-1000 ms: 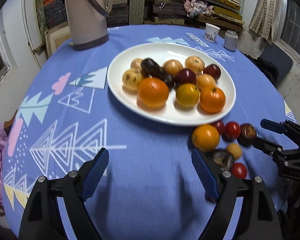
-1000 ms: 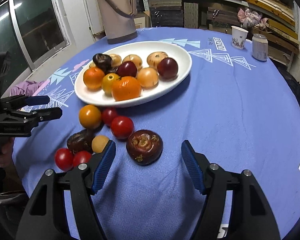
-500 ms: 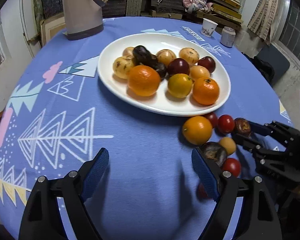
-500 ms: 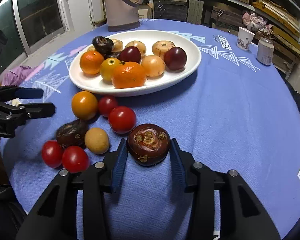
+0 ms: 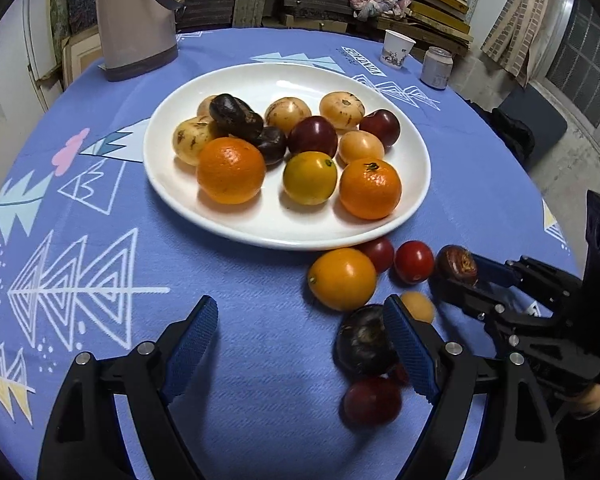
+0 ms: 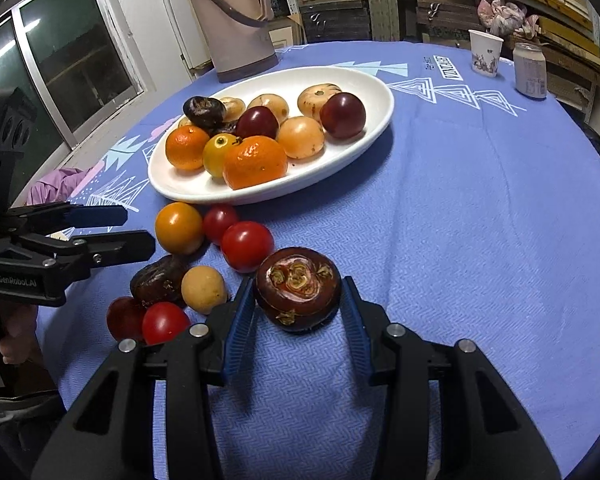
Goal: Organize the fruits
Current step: 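Grasp the wrinkled brown fruit with the right tool, then grasp the orange round fruit beside the plate with the left tool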
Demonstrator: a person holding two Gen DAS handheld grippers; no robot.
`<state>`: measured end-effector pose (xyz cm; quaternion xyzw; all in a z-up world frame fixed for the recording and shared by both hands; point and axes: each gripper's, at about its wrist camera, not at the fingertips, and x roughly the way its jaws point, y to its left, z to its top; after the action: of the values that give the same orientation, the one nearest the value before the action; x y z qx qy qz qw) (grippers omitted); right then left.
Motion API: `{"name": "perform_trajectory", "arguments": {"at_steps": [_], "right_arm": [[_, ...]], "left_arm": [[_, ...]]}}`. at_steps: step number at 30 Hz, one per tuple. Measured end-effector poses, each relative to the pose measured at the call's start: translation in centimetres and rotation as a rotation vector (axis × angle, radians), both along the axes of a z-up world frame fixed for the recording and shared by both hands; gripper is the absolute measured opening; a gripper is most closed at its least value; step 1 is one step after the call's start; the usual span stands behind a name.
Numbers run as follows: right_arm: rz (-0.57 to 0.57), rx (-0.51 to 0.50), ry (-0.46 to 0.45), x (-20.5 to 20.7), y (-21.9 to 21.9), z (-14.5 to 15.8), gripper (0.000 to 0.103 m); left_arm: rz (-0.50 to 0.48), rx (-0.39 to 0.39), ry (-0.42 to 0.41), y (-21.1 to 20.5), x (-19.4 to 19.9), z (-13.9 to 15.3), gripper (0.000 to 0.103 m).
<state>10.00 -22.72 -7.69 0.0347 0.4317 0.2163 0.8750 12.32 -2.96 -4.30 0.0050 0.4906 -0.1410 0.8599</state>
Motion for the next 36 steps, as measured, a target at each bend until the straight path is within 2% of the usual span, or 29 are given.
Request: {"name": "perform_trajectory", "arguments": {"at_steps": [7,18,26,30,36], "right_arm": [[-0.001,0.006,0.002,0.0,0.0,-0.1,0.043],[0.000,0.009,0.004,0.0,-0.1,-0.1,0.043],[0.000,0.010,0.005,0.0,-0.1,-0.1,0.044],[-0.001,0.011,0.005,0.1,-0.1,-0.1,0.044],[0.001,0.007,0.004,0.1,-0.1,-0.2,0.044]], "left_arm": [[-0.008,0.014,0.034,-1.3,1.3,-1.0,0.084],[-0.017,-0.002,0.060,-1.6,2.2,-1.8,0.070],[-0.031,0.035,0.043,-2.2,2.5,-1.9,0.067],[-0.052,0.030,0.039,-2.5,2.4,-1.9,0.059],[-0.054,0.028,0.036,-2.6,2.6,-1.9,0.059]]}}
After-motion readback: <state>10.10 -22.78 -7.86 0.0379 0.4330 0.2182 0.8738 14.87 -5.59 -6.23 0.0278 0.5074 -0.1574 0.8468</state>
